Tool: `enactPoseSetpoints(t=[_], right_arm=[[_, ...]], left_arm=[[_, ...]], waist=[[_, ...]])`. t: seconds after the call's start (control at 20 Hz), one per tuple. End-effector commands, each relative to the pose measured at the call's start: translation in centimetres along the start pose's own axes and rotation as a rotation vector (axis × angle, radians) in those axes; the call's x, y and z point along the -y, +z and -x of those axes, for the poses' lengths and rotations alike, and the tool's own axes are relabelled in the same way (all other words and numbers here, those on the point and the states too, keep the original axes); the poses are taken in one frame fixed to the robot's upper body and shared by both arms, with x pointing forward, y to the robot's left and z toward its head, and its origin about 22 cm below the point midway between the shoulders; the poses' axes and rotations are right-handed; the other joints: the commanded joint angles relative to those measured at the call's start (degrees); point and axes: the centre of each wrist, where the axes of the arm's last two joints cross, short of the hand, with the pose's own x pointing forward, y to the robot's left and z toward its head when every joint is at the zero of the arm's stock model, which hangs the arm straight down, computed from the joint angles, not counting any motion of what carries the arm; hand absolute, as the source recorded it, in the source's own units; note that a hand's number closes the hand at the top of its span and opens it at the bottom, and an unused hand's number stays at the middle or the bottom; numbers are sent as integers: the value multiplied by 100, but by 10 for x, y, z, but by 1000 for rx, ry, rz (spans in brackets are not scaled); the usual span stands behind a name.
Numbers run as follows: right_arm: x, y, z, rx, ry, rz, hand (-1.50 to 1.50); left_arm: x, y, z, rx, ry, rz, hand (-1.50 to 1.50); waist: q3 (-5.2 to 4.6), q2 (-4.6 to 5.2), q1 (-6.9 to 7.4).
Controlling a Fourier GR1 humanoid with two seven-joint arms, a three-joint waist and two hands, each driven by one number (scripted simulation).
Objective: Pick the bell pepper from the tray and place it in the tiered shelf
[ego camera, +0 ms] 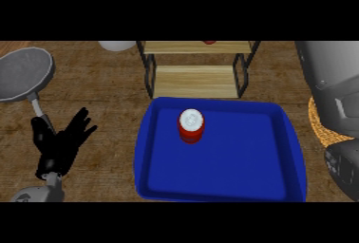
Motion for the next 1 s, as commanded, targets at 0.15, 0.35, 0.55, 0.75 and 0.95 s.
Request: enactPoseSetpoints(t=[0.15, 0.35, 0.55, 0.75, 0.95], right_arm=[[42, -16, -4, -14, -34, 255, -150], [84, -25, 7, -48, -113, 354, -150], [146, -31, 17, -95, -141, 377, -150], [194, -23, 21, -105, -156, 344, -150], [210, -11, 46, -80, -148, 300, -150]], left_arm=[[-7, -2, 17, -50, -2, -5, 0], [-5, 6, 16, -68, 11, -28, 0], [-20, 9, 8, -71, 14, -13, 0], [0, 4, 19, -71, 3, -33, 0], [-8, 6, 26, -76, 9, -30, 0]], waist=[[-28, 1, -87], [-18, -32, -127], [-16, -57, -195], [-17, -61, -253], [-20, -43, -189]])
